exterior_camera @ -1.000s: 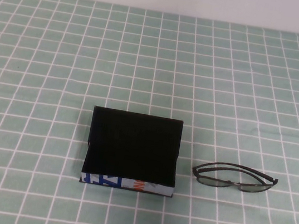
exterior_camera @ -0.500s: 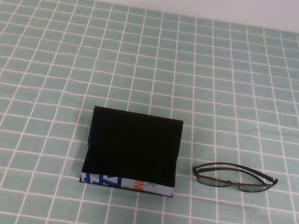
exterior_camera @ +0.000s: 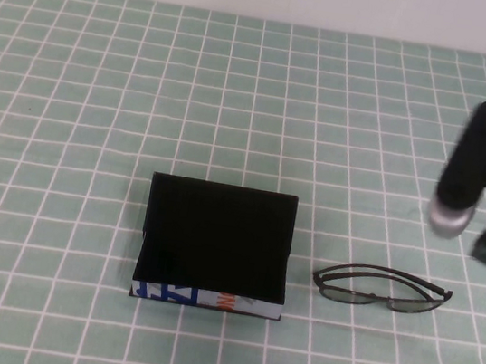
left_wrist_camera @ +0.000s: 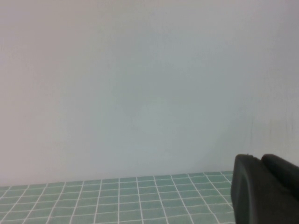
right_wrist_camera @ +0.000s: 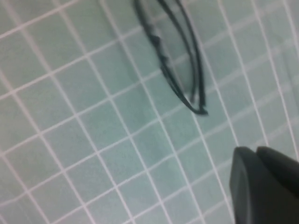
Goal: Return glasses to glasses case
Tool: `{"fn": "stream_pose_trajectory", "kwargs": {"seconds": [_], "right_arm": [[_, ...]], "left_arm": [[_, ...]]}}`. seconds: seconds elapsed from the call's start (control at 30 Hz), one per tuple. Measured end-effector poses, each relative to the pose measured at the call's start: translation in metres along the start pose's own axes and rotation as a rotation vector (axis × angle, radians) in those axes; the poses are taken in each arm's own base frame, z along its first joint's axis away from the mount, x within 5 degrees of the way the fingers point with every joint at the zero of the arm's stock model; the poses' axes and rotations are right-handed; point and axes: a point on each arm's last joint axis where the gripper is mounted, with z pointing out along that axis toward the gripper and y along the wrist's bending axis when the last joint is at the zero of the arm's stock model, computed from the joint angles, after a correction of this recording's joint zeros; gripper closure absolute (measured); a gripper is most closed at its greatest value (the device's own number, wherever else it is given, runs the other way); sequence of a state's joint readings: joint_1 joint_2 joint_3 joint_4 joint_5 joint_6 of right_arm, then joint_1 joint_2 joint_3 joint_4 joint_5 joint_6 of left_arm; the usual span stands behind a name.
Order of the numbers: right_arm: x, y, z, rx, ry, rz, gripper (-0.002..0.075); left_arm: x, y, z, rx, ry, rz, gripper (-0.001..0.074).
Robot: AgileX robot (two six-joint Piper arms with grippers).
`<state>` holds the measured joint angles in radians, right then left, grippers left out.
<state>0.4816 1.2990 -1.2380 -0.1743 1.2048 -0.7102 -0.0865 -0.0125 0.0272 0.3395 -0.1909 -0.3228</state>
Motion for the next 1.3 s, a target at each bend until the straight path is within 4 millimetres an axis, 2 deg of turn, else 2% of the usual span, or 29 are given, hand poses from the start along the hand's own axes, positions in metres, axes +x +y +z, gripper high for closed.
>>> {"fn": "stream_pose_trajectory", "kwargs": {"seconds": [0.13,0.3,0.5,0.77,0.87,0.93,1.0,1.1,1.2,1.3], "right_arm": [[-0.014,0.004,0.017,-0.139,-0.037,-0.186,0.0737],[-0.02,-0.004,0.05,-0.253,-0.047,-0.228,0.0737],[-0.021,-0.017,0.08,-0.252,-0.021,-0.212,0.0737],[-0.03,-0.027,0.103,-0.189,-0.054,-0.209,0.0722],[-0.032,-0.027,0.106,-0.187,-0.065,-0.203,0.0636],[-0.033,-0.028,0.109,-0.19,-0.071,-0.197,0.0515],[-0.035,-0.028,0.112,-0.193,-0.077,-0.19,0.0363],[-0.039,-0.027,0.116,-0.209,-0.112,-0.158,0.0189],[-0.042,-0.026,0.122,-0.23,-0.136,-0.128,0.0127],[-0.042,-0.026,0.129,-0.238,-0.122,-0.13,0.011]], "left_arm": [[0.0,0.0,0.0,0.0,0.0,0.0,0.0737],[0.0,0.0,0.0,-0.001,0.002,0.0,0.0737],[0.0,0.0,0.0,-0.001,0.002,0.0,0.0737],[0.0,0.0,0.0,-0.001,0.004,0.0,0.0737],[0.001,0.0,0.0,-0.004,0.011,0.0,0.0737],[0.002,0.001,0.0,-0.007,0.022,0.0,0.0737],[0.003,0.001,0.0,-0.01,0.028,0.0,0.0737],[0.003,0.001,0.0,-0.01,0.03,0.0,0.0737],[0.003,0.001,0.0,-0.01,0.03,0.0,0.0737],[0.003,0.001,0.0,-0.01,0.03,0.0,0.0737]]}}
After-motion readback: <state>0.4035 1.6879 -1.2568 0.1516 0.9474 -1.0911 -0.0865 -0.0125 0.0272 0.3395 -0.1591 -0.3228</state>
